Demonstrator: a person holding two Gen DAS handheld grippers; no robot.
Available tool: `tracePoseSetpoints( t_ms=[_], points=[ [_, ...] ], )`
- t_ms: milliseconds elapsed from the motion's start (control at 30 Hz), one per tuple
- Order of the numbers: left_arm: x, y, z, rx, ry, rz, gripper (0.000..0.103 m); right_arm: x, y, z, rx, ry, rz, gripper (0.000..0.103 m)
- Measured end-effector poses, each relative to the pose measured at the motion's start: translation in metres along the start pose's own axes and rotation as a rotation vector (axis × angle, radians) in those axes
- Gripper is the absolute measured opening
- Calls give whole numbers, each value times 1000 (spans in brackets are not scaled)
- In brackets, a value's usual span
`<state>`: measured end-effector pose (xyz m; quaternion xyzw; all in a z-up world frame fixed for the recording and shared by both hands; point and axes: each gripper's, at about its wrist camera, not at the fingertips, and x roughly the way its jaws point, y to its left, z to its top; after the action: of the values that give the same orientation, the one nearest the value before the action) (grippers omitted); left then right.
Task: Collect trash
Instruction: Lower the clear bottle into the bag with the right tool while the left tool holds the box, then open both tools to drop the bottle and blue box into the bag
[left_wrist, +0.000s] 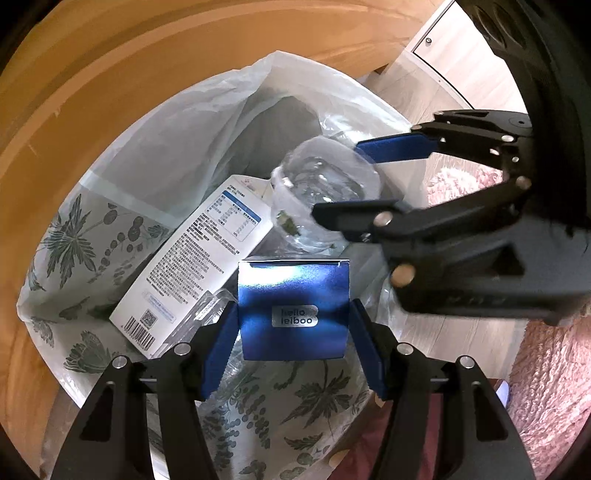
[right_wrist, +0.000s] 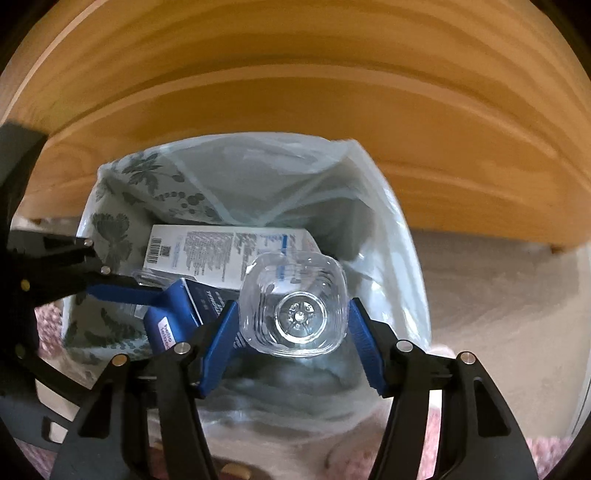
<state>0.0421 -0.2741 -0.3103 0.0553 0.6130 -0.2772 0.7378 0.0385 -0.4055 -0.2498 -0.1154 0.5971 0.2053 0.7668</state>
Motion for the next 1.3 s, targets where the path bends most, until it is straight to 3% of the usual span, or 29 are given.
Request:
tracePoseSetpoints(
  t_ms=[167, 767, 1033, 1133, 1300],
  points=[
    [4, -1, 1, 14, 4, 15, 58, 17, -1, -4, 33, 115, 12, 57],
    [-2, -22, 1, 131, 39, 88, 58, 14, -11, 2, 148, 311, 42, 53],
    [1, -10, 2, 64, 41, 19, 59, 34, -11, 6, 158, 349, 21, 53],
    [1, -9, 3, 42, 45, -6, 70, 36, -9, 7, 146, 349, 22, 54],
    [1, -8, 3, 21, 53, -15, 71, 37, -3, 7, 107, 345, 6, 60]
  ],
)
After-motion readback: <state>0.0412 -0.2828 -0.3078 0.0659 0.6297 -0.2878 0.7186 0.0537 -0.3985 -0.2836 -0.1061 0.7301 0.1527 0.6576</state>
